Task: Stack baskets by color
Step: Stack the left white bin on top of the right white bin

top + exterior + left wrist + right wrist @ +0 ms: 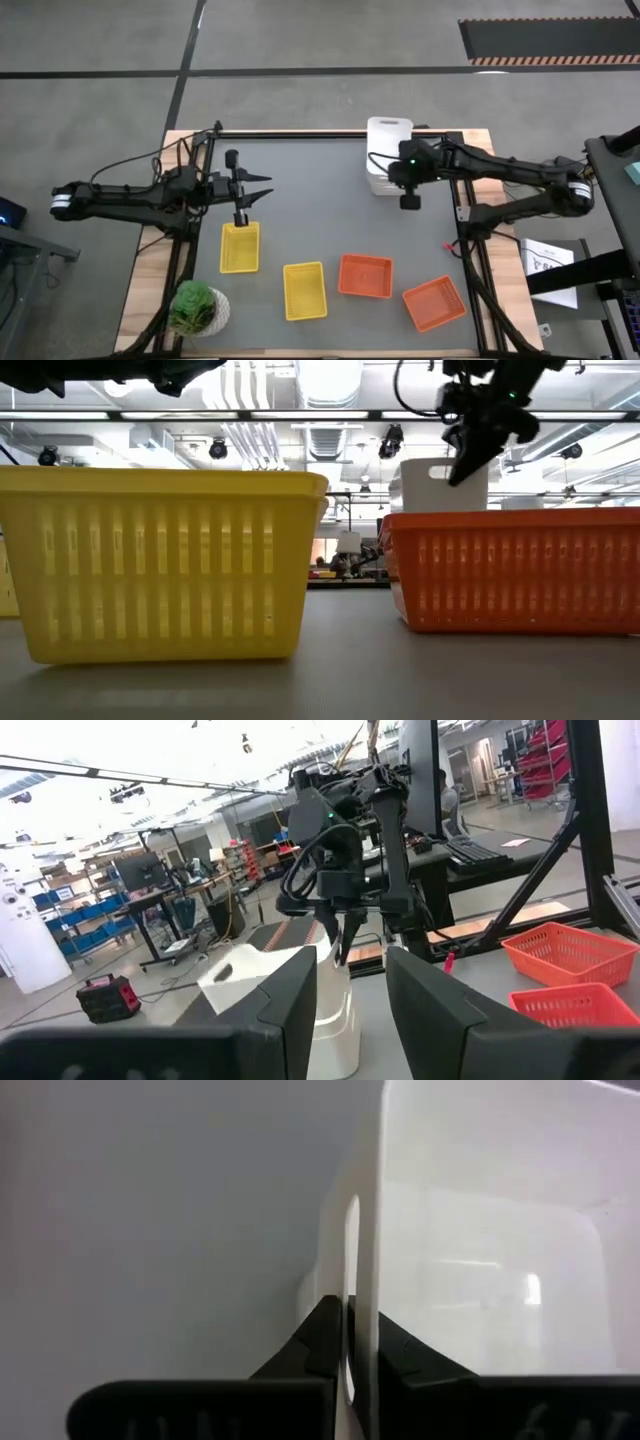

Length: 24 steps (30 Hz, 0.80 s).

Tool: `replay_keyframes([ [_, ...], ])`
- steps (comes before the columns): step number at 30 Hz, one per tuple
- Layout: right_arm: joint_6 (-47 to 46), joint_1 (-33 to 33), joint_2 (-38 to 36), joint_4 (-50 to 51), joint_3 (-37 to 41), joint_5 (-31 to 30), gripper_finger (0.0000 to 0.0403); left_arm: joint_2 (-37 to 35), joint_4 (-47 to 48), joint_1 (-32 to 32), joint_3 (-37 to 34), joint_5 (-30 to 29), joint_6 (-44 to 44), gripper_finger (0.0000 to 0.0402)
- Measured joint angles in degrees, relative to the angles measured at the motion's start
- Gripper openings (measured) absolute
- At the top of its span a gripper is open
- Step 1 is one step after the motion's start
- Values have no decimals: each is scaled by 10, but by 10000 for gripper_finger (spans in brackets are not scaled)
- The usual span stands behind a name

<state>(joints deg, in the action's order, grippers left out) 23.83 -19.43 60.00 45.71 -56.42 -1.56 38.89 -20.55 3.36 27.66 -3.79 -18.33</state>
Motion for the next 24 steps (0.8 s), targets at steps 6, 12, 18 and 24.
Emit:
replay_keyframes([
  [6,17,-51,-28,-4,34,27,8,1,0,0,0,0,0,107],
  [12,26,-78,-24,-8,42,50,8,1,0,0,0,0,0,107],
  [18,35,-82,-1,-13,53,50,8,1,0,0,0,0,0,107],
  [24,39,-82,19,-19,59,50,8,1,0,0,0,0,0,107],
])
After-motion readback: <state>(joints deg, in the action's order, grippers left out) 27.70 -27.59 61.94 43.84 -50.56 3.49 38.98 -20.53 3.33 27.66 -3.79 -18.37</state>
